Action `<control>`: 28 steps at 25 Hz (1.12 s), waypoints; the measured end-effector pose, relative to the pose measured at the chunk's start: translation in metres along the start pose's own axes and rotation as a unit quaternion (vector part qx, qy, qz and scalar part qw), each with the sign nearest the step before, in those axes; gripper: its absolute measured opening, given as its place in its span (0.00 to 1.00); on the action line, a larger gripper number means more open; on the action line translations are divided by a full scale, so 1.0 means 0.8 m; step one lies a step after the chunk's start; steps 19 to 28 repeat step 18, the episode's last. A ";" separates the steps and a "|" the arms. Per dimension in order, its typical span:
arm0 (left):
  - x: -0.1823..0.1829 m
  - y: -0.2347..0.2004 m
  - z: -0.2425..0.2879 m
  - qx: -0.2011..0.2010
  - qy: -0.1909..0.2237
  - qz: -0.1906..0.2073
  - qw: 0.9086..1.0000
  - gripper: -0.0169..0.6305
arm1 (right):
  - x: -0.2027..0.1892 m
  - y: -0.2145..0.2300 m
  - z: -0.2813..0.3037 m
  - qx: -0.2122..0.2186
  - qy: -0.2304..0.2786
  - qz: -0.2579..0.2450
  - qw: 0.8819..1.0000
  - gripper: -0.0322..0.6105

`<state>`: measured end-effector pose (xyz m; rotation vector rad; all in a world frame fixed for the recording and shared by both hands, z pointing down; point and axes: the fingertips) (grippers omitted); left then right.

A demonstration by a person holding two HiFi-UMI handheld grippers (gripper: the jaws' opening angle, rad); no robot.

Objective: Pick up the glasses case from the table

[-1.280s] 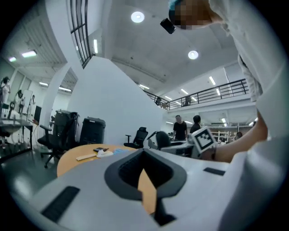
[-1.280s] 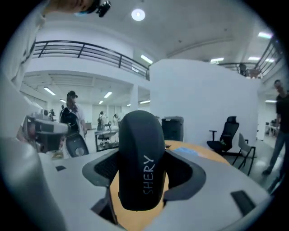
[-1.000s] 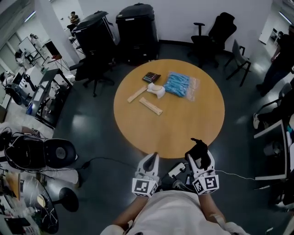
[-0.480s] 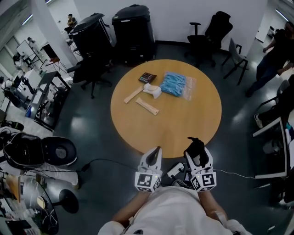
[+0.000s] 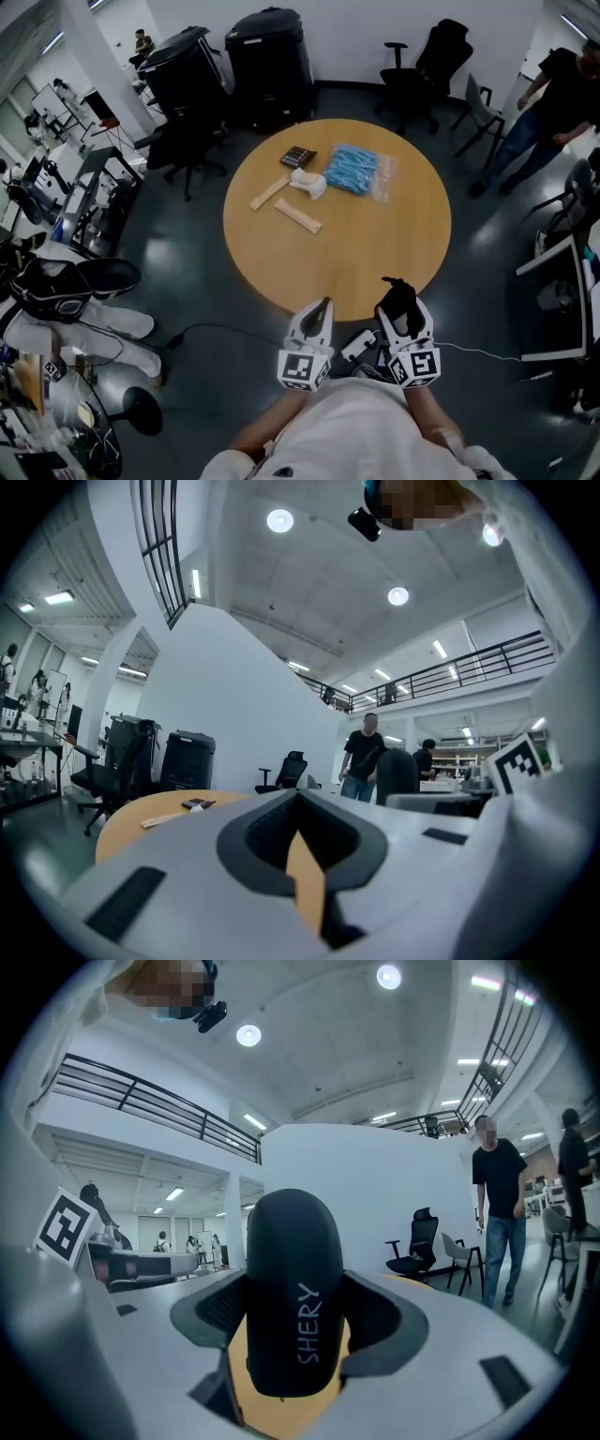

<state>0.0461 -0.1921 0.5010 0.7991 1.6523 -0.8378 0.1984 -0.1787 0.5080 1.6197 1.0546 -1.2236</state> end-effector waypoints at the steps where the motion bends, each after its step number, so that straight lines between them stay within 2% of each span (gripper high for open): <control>1: -0.001 0.000 0.001 0.001 0.000 -0.001 1.000 0.04 | 0.000 0.001 0.000 0.000 -0.001 0.000 1.000 0.54; 28: -0.005 0.002 -0.001 0.002 -0.001 -0.013 1.000 0.04 | -0.003 -0.001 0.002 0.011 -0.005 -0.014 1.000 0.54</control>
Point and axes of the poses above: the fingertips, and each gripper's own axes: z forward along the fingers, y to its right, x out of its top, and after that the axes turned 15 degrees about y, right-handed
